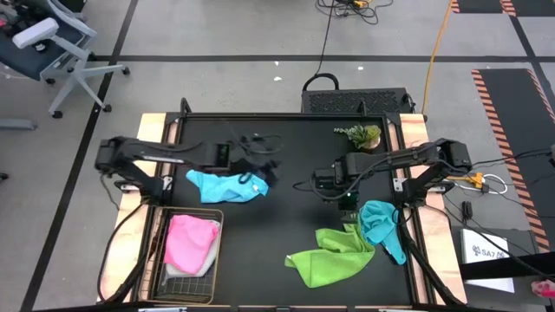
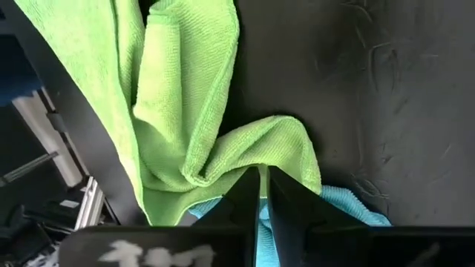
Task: Fold microfiber towels
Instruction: Fold the green microfiber cloth
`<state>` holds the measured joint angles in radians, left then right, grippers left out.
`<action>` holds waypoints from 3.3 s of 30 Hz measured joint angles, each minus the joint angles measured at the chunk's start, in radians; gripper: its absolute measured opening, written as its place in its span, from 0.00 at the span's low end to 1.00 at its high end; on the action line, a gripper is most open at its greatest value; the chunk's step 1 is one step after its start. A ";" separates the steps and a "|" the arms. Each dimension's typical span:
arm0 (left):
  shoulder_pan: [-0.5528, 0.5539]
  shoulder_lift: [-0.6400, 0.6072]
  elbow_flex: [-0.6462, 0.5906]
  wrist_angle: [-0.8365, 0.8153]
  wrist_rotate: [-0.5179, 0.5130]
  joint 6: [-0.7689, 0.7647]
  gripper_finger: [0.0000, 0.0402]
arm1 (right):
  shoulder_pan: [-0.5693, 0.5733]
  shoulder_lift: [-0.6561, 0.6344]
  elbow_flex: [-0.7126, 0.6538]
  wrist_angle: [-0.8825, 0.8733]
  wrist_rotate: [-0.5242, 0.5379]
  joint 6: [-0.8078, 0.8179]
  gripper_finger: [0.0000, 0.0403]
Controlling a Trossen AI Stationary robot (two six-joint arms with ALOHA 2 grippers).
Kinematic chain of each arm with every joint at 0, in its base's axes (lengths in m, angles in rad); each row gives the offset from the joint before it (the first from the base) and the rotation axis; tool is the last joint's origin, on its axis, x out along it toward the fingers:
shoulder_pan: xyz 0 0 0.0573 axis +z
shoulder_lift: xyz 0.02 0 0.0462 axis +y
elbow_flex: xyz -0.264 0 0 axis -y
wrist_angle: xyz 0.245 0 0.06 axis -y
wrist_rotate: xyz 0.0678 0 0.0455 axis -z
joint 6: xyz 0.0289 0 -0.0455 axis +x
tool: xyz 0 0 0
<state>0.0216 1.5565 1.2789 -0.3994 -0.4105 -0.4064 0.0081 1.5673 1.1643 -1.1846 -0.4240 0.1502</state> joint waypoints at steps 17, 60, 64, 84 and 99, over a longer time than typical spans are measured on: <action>0.069 0.033 0.000 0.004 0.019 0.010 0.49 | 0.154 -0.004 0.000 -0.002 -0.050 -0.014 0.36; 0.078 0.032 0.000 -0.024 0.044 -0.048 0.49 | 0.048 -0.069 -0.073 0.300 0.346 -0.062 0.01; 0.078 0.032 0.000 -0.023 0.044 -0.044 0.49 | -0.023 -0.152 0.022 0.264 0.467 -0.110 0.00; 0.091 0.032 0.000 0.277 0.286 0.034 0.49 | -0.204 -0.359 0.077 0.457 0.614 -0.229 0.00; 0.046 0.053 -0.001 0.326 0.009 0.164 0.49 | -0.257 -0.261 0.077 0.604 0.603 -0.200 0.00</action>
<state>0.0673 1.6100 1.2781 -0.0735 -0.4018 -0.2423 -0.2489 1.3062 1.2415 -0.5805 0.1791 -0.0496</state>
